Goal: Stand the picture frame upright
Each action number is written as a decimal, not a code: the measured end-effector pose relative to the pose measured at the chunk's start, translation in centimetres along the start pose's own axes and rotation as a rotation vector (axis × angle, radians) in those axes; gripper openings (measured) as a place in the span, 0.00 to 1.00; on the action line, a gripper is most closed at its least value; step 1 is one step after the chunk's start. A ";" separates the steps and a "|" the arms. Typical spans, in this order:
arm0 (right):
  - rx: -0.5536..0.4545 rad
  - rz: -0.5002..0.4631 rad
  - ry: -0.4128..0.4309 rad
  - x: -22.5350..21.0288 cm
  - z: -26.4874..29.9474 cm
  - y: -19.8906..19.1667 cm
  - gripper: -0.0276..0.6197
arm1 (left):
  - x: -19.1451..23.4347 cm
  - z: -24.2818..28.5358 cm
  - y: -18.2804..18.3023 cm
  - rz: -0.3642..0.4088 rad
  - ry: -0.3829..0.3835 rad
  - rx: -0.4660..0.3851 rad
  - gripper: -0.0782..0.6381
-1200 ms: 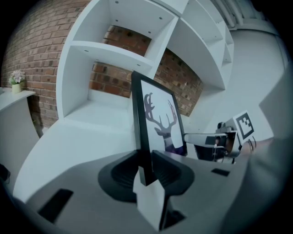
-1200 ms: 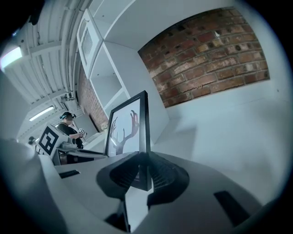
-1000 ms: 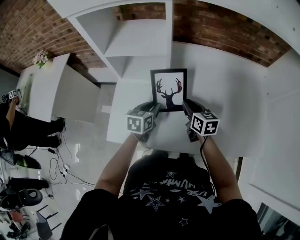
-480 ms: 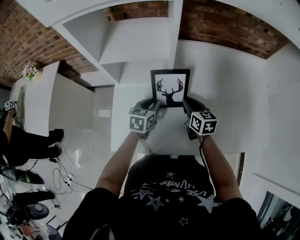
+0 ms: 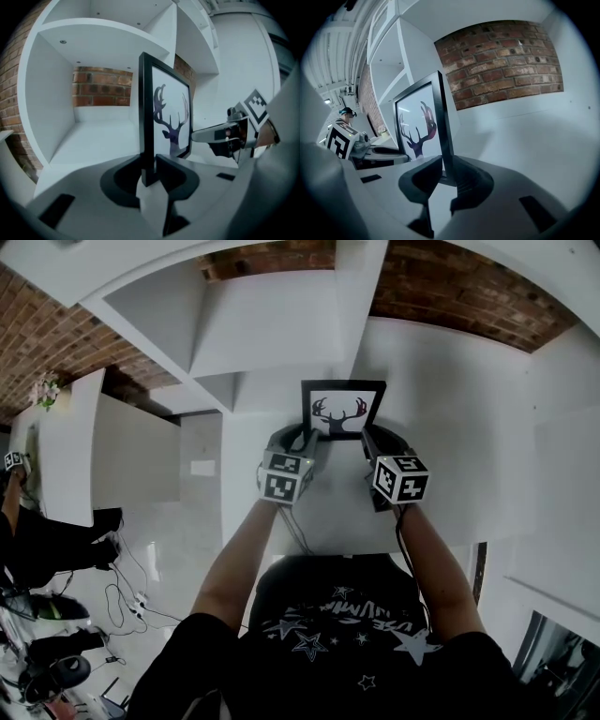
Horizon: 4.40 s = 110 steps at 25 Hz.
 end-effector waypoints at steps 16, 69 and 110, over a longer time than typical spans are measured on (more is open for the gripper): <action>-0.028 -0.036 -0.056 -0.4 1.9 1.6 0.16 | 1.6 2.0 1.4 0.093 0.086 -0.080 0.25; -0.060 -0.077 0.041 -1.9 -14.3 -3.5 0.25 | -13.3 -7.6 -1.3 -0.056 0.155 -0.126 0.37; -0.116 -0.152 0.115 -3.7 -39.4 -13.9 0.07 | -37.7 -21.2 -9.1 -0.076 0.152 -0.139 0.13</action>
Point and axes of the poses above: the fingertips, and each gripper's own axes: z forward along the fingers, x to its left, y out of its top, the point moved 1 cm from there along -z, backward along the fingers, and after that the axes turned 1 degree about -z, right-handed, at the moved point
